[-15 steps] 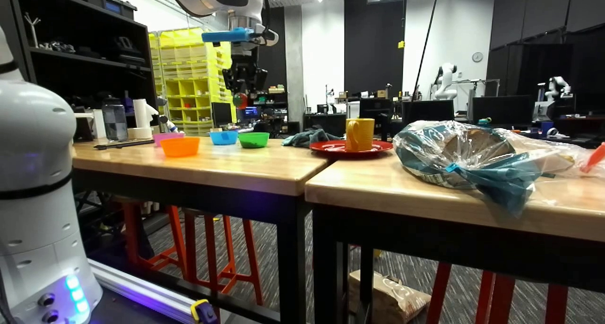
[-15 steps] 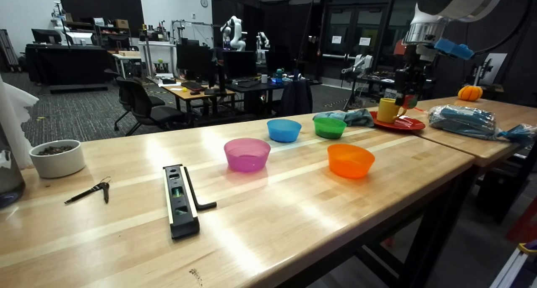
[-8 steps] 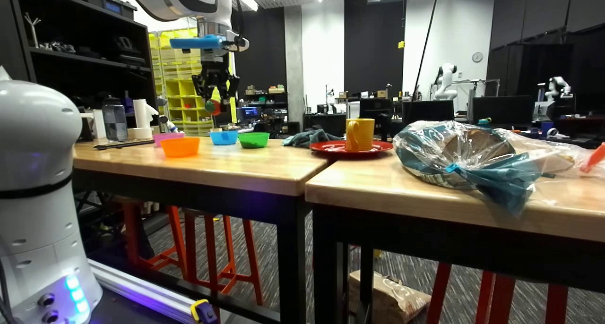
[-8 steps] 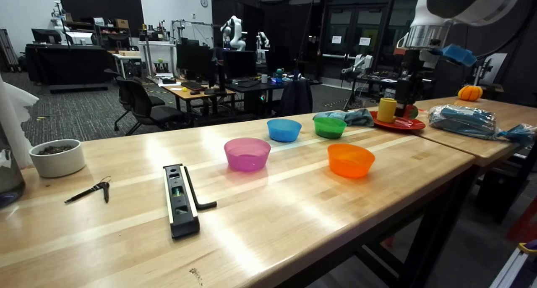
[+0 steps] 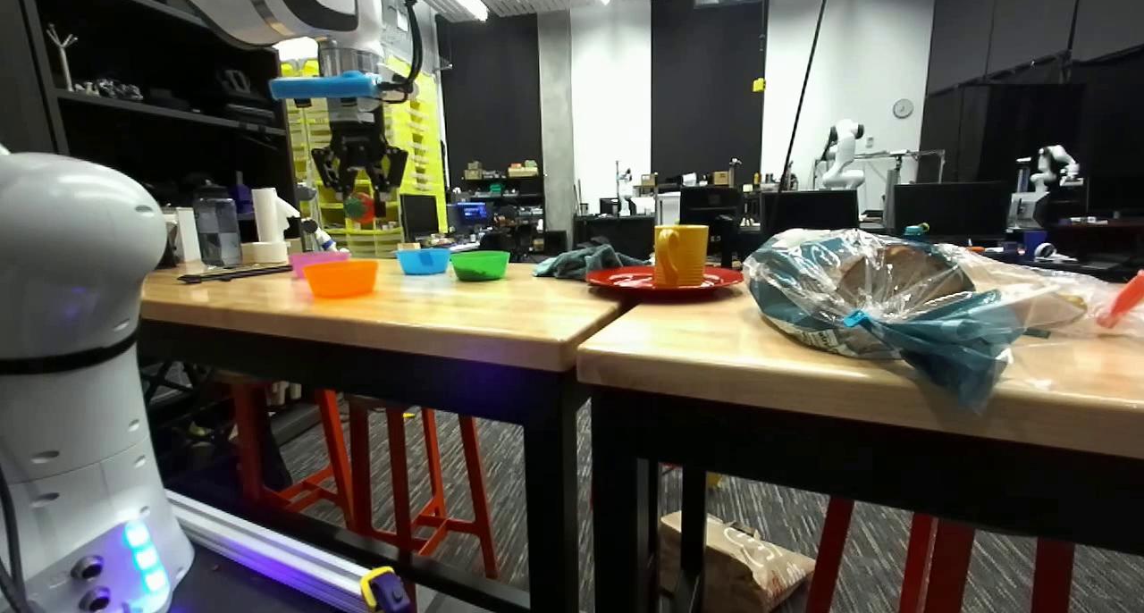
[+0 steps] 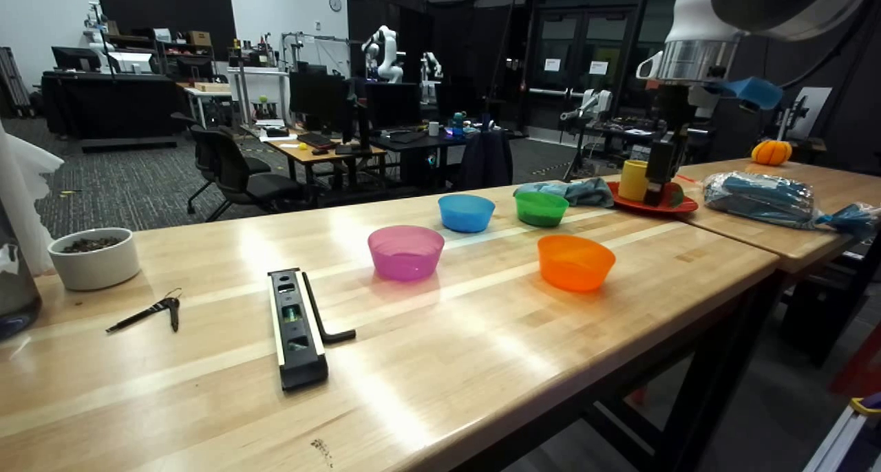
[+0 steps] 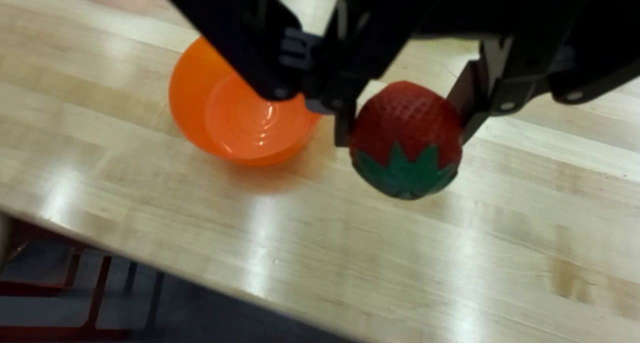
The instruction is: Remove the toy fruit from the orange plate and put it in the pink bowl
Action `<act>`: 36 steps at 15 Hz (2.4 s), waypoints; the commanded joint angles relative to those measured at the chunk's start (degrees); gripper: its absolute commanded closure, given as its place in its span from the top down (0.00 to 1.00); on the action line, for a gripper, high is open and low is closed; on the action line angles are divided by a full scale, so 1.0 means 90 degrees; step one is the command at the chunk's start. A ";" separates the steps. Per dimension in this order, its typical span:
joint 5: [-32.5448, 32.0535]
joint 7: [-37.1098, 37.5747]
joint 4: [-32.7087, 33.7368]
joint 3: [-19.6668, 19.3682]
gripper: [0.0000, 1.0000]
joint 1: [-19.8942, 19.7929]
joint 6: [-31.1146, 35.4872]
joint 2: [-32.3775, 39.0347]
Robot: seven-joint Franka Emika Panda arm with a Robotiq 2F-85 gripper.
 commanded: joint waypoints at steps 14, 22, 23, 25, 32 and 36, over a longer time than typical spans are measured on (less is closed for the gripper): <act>0.0364 0.0940 -0.0463 0.0731 0.22 0.0938 0.0215 -0.0519; 0.0315 0.0779 -0.0480 0.0512 0.22 0.0886 0.0378 -0.0545; 0.0312 0.0760 -0.0485 0.0489 0.22 0.0883 0.0384 -0.0553; 0.0318 0.0741 -0.0498 0.0449 0.22 0.0877 0.0388 -0.0571; 0.0295 0.0839 -0.0499 0.0466 0.47 0.0851 0.0390 -0.0509; 0.0295 0.0839 -0.0499 0.0466 0.47 0.0851 0.0392 -0.0509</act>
